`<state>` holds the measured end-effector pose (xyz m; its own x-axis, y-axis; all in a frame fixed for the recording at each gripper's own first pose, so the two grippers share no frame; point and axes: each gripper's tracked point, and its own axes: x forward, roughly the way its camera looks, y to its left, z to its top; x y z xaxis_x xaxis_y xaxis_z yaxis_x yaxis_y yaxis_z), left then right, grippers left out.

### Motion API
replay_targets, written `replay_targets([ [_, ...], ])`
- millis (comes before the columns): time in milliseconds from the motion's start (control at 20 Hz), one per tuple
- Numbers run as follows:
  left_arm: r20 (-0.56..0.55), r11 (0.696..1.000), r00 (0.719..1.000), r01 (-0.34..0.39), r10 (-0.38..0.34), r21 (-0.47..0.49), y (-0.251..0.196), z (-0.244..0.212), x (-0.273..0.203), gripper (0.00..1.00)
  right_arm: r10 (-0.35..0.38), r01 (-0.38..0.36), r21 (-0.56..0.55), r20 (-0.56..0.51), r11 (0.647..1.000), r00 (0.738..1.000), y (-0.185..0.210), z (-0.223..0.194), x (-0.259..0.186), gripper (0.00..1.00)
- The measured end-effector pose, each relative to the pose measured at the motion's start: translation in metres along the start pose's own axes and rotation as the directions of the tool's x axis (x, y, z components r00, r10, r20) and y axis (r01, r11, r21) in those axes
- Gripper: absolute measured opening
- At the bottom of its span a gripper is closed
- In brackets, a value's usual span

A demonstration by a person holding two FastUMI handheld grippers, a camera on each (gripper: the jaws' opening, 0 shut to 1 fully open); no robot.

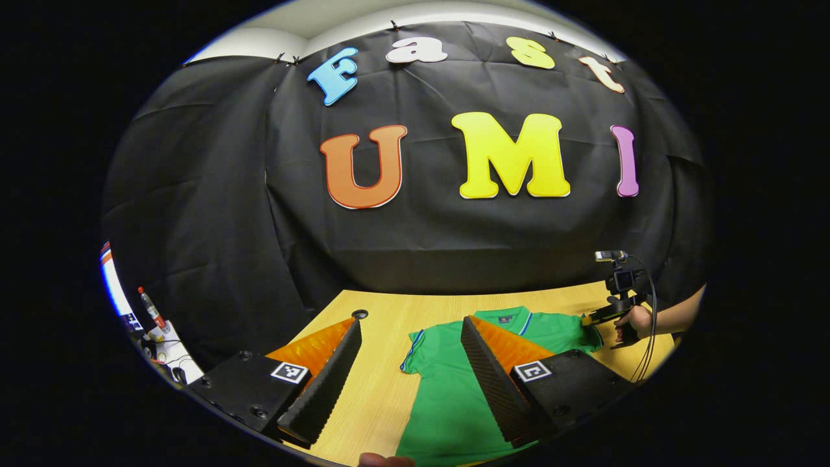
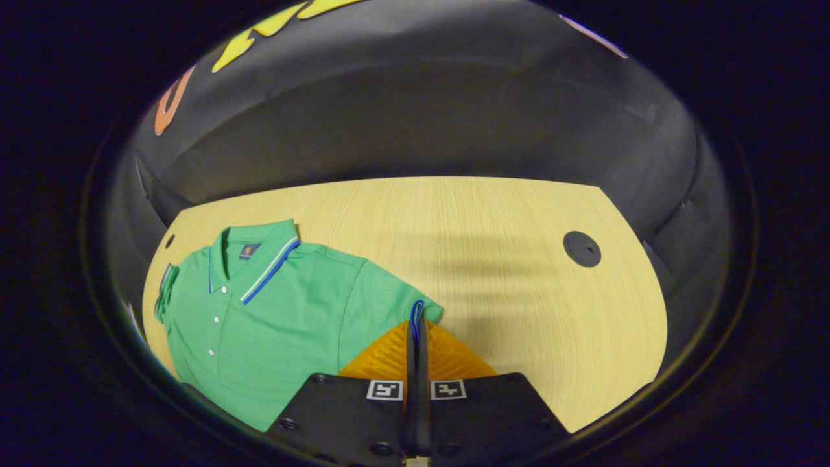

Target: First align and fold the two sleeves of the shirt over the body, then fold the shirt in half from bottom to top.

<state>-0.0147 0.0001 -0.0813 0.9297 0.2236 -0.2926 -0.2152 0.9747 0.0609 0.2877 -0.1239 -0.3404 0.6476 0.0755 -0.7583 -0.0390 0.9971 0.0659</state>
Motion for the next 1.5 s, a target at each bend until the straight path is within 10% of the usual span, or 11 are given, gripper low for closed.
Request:
replay_targets([
  [1500,-0.031,0.987,0.997,-0.08,0.076,-0.138,0.104,-0.034,-0.002,0.99,0.023,-0.018,-0.139,0.035,0.99,0.999,0.167,0.029,-0.039,0.01],
])
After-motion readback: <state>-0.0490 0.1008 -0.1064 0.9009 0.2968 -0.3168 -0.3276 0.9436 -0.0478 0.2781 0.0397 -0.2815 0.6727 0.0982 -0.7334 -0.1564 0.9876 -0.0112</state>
